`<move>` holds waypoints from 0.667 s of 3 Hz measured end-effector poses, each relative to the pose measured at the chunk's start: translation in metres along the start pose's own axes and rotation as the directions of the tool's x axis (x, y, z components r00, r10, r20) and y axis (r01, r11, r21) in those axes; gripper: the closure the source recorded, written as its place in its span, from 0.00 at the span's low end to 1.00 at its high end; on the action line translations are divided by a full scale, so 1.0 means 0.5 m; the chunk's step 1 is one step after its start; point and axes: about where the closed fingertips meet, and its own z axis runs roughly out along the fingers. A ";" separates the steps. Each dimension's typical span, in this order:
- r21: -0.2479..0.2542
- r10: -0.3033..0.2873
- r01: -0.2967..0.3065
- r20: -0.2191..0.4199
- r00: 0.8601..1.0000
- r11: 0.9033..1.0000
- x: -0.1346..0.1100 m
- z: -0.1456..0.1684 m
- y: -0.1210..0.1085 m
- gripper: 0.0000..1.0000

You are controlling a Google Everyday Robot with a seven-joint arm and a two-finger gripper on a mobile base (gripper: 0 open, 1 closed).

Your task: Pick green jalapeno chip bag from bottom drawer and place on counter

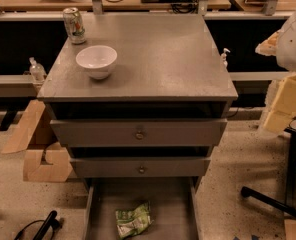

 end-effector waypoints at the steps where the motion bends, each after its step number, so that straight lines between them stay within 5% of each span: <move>1: 0.000 0.000 0.000 0.000 1.000 1.000 0.000 0.000 0.000 0.00; 2: -0.048 0.018 -0.016 0.034 0.999 0.999 -0.009 0.061 0.028 0.00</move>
Offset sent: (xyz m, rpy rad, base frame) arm -0.0092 0.0358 -0.0973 0.1447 0.1365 0.0085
